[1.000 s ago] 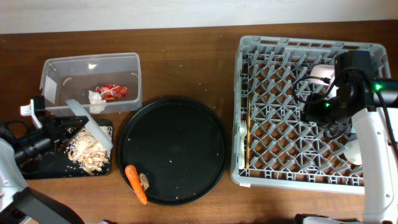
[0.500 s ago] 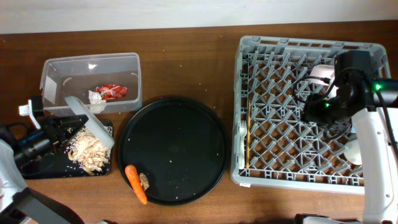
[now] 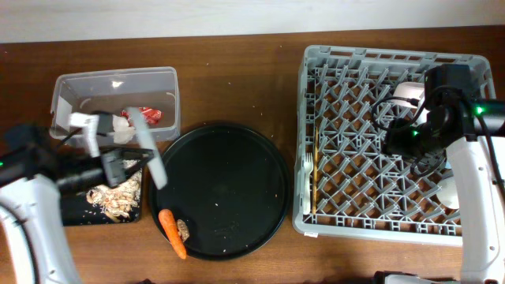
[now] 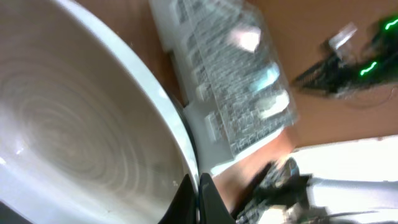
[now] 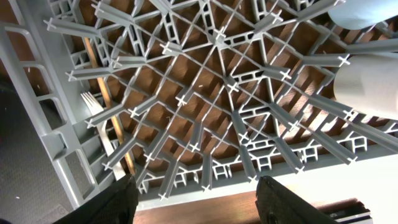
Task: Sort waste into correct bins and load items into the dishwasher rack
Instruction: 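Carry the empty plate with the left gripper back over the round tray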
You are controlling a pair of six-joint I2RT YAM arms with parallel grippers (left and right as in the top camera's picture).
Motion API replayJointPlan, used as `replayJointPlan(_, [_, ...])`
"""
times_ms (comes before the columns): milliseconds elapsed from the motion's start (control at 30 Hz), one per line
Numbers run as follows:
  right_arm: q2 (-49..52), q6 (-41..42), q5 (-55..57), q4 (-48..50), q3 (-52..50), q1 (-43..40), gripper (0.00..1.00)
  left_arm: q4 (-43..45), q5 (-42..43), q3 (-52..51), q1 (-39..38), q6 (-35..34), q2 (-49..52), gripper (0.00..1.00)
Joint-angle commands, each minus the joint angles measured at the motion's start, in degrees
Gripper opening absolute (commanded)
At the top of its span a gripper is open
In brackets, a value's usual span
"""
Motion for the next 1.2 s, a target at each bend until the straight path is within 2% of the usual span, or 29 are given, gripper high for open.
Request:
replayJointPlan(0, [-0.28,-0.39,0.31,-0.26,0.59,-0.31,0.65,6.36,-17.68,-0.11,-12.79,-14.4,-0.24,0.0])
replayJointPlan(200, [-0.28,-0.39,0.31,-0.26,0.59,-0.31,0.66,14.25,-41.99,-0.24,-33.81,-29.55,-0.11,0.01])
replayJointPlan(267, [-0.28,-0.42,0.33,-0.26,0.59,-0.31,0.66,15.5,-46.38,-0.48,-39.91,-30.99,0.55,0.0])
replayJointPlan(533, [-0.28,-0.42,0.33,-0.26,0.44,-0.31,0.66,19.32,-46.36,-0.59,-51.76,-34.62,10.29,0.0])
replayJointPlan(733, [-0.28,-0.44,0.33,-0.37,0.35,-0.31,0.66,21.03,-46.38,-0.59,-54.05,-34.6,18.91,0.0])
replayJointPlan(800, [-0.28,-0.42,0.33,-0.37,0.35,-0.31,0.66,21.55,-46.36,-0.59,-54.05,-34.6,20.11,0.06])
replayJointPlan(867, [-0.28,-0.42,0.33,-0.39,0.35,-0.31,0.66,21.68,-46.36,-0.59,-54.05,-34.6,20.48,0.2])
replayJointPlan(900, [-0.28,-0.42,0.33,-0.39,0.35,-0.31,0.66,21.62,-46.34,-0.5,-54.05,-34.6,20.44,0.3])
replayJointPlan(967, [-0.28,-0.44,0.33,-0.39,0.35,-0.31,0.66,20.81,-46.36,0.33,-53.92,-34.58,20.22,0.41])
replayJointPlan(1067, [-0.28,-0.66,0.33,-0.39,0.35,-0.31,0.7,17.51,-46.88,3.58,-52.78,-34.6,18.86,0.44])
replayJointPlan(1167, [-0.28,-2.82,-0.31,-0.31,0.35,-0.24,0.76,12.2,-53.09,7.82,-49.44,-36.57,15.28,0.47])
